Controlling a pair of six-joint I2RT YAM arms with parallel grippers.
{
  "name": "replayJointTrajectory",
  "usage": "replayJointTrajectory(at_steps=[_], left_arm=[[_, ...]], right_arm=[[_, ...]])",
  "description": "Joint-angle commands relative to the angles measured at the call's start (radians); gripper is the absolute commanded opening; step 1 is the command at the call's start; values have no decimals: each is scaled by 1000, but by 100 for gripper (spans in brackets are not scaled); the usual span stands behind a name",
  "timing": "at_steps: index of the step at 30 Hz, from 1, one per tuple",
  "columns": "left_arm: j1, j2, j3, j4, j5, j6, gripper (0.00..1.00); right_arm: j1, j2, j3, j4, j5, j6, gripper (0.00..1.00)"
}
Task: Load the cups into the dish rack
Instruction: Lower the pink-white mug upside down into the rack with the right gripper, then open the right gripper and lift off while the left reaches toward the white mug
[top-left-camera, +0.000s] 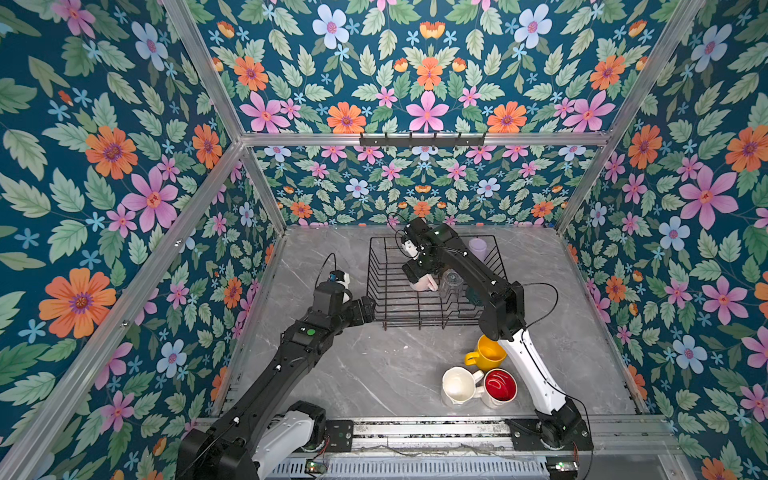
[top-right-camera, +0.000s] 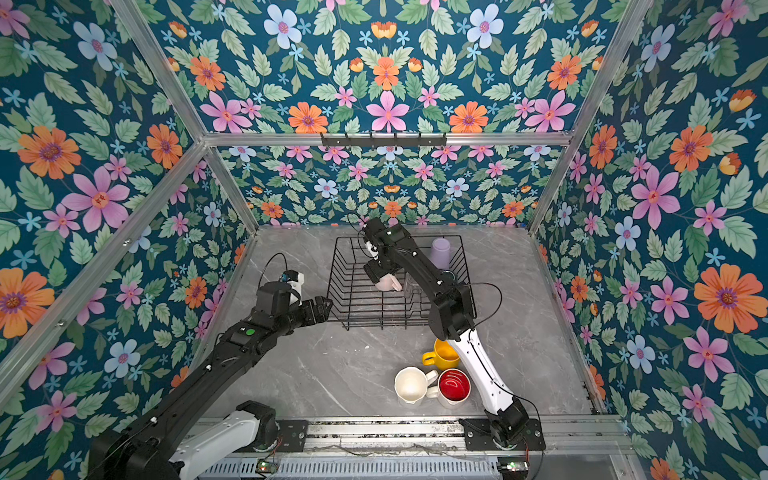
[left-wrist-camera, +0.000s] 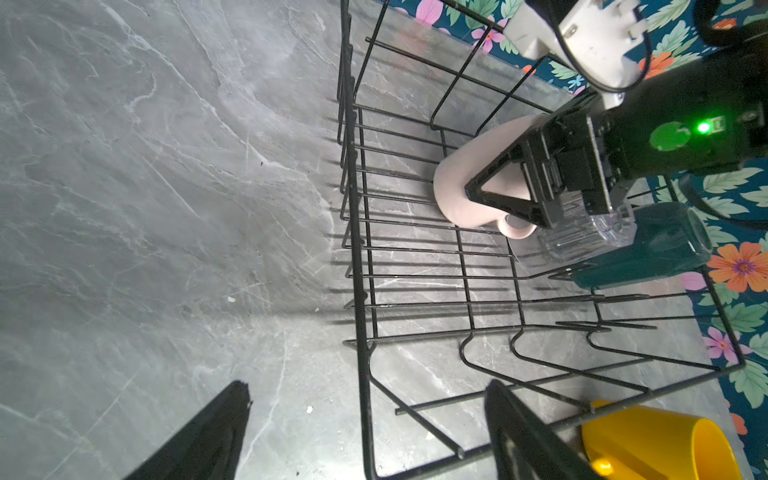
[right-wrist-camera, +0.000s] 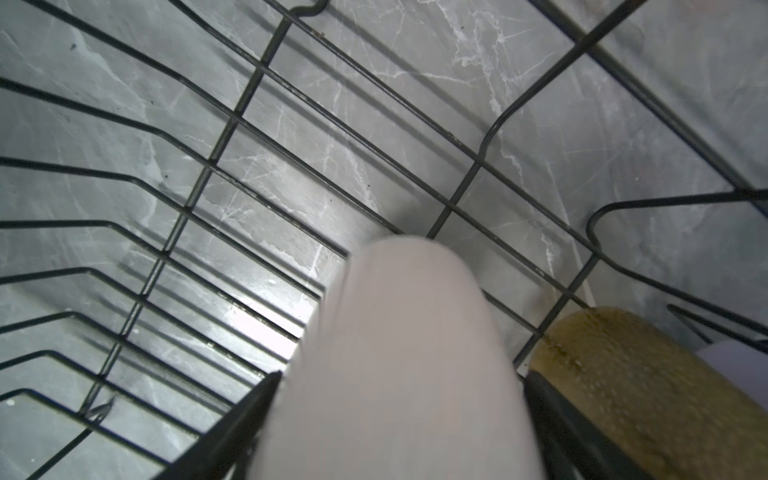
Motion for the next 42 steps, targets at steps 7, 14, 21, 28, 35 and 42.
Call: replayJointTrajectory(at_steps=[7, 14, 21, 28, 35, 42], left_arm=[[1, -65, 12, -22, -88, 5, 91], [0, -155, 27, -19, -123, 10, 91], [1, -211, 67, -30, -88, 39, 88], [-28, -147, 140, -69, 42, 64, 80], [-254, -42, 187, -69, -1, 105, 78], [-421, 56, 183, -24, -12, 116, 73]], right_arm=[[-1, -33, -5, 29, -7, -1, 91], [-2, -136, -45, 92, -22, 20, 92], [-7, -426, -366, 306, -91, 88, 92], [-93, -841, -975, 701, -263, 281, 92], [-242, -1136, -1362, 944, -344, 471, 93], [-401, -1244, -1581, 1127, -473, 643, 93]])
